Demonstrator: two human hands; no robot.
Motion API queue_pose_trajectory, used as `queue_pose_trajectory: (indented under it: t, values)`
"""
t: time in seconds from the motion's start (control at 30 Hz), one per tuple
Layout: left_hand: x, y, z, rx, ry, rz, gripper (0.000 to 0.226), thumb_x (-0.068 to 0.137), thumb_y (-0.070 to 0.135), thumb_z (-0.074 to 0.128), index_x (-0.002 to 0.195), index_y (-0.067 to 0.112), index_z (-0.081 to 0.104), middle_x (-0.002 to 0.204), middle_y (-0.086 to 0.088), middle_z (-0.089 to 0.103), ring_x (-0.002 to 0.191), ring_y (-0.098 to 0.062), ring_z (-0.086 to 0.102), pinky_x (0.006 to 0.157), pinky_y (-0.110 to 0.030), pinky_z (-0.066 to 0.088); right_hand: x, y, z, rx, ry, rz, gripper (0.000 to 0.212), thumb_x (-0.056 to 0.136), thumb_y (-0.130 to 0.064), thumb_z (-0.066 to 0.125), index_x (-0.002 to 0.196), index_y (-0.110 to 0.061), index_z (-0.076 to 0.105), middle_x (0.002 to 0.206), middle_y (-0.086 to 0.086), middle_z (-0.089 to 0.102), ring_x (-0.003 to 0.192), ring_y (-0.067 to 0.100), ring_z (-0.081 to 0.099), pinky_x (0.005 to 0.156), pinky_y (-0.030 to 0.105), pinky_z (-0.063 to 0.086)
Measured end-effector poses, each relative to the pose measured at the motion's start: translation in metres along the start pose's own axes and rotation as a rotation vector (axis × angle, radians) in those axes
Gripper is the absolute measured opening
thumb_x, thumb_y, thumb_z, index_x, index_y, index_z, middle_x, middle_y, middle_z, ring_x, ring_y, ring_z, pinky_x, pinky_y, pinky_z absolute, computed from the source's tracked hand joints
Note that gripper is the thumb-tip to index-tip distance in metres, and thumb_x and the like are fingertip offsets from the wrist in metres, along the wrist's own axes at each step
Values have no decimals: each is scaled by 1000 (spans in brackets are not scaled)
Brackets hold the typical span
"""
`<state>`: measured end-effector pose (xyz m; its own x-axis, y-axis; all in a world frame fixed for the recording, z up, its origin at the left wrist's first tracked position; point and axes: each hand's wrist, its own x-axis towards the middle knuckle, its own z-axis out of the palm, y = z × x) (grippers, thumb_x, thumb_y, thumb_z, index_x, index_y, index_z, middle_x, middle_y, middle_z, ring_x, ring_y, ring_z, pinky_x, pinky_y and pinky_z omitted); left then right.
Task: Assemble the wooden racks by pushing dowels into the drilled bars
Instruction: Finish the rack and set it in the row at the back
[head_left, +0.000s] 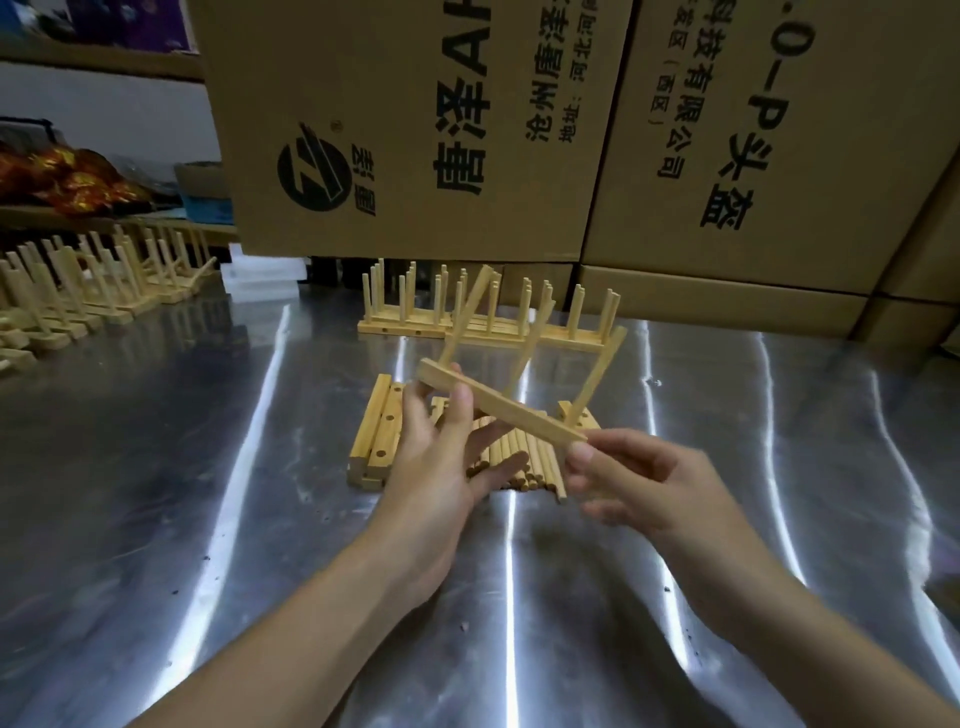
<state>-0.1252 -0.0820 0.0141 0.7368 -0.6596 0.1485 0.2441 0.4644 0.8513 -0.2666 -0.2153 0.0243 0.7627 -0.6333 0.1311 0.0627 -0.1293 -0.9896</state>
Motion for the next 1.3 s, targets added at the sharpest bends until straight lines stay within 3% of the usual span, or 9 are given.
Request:
queue_pose_trajectory:
  t: [0.17,0.3,0.43,0.5,0.63,0.8,1.1,1.2,1.3]
  values:
    - [2,-3,-6,70,-34,18,38,100,46,62,136,52,54,130,10,73,119,-12,72,85,-34,64,38,-19,-11,-101,-9,-117,26,79,-44,80,100,-29,84,87,7,79,77,12,74,67,23,58]
    - [3,-22,-4,380,-107,59,42,102,34,67,131,60,53,131,20,59,103,-4,70,73,-21,56,110,-18,-50,-249,124,-172,15,93,-26,75,101,-17,83,88,14,77,76,8,71,66,17,57]
    - [2,-36,0,749,-302,189,43,97,39,61,134,59,52,129,32,46,102,-9,60,70,-17,47,190,12,-95,-590,182,-88,15,100,-22,72,106,-11,81,94,21,76,81,21,63,78,44,56]
    - [4,-36,-2,830,-329,199,41,95,42,59,134,55,54,134,30,43,106,-10,58,69,-17,46,219,34,-110,-685,182,-14,16,101,-27,72,103,-14,82,86,13,75,82,22,64,75,41,52]
    - [7,-36,-4,888,-343,177,29,100,37,64,124,54,63,137,29,39,103,-8,58,73,-12,43,258,65,-133,-854,218,48,25,101,-38,71,114,-20,81,92,0,72,92,21,63,82,30,44]
    - [12,-39,1,1006,-390,117,26,102,37,66,107,62,65,135,42,28,95,4,55,84,-5,34,286,76,-134,-1027,219,68,27,101,-46,68,108,-24,82,81,-5,69,81,16,62,74,34,49]
    - [14,-42,3,1036,-366,162,22,98,62,54,118,70,49,140,31,32,100,-3,57,85,-5,34,301,75,-110,-1110,251,64,30,104,-45,64,115,-22,79,96,2,73,89,24,67,80,43,60]
    - [16,-43,4,1033,-377,148,23,98,58,57,115,71,49,137,32,33,104,-1,57,86,-5,34,300,76,-103,-1163,309,61,32,101,-52,64,98,-23,79,89,1,72,85,24,66,77,43,59]
    - [17,-42,5,975,-383,126,18,94,60,55,110,64,60,131,28,44,98,-2,60,83,-8,37,294,69,-88,-1145,594,-60,43,100,-48,56,71,-17,63,75,6,64,75,32,64,69,40,52]
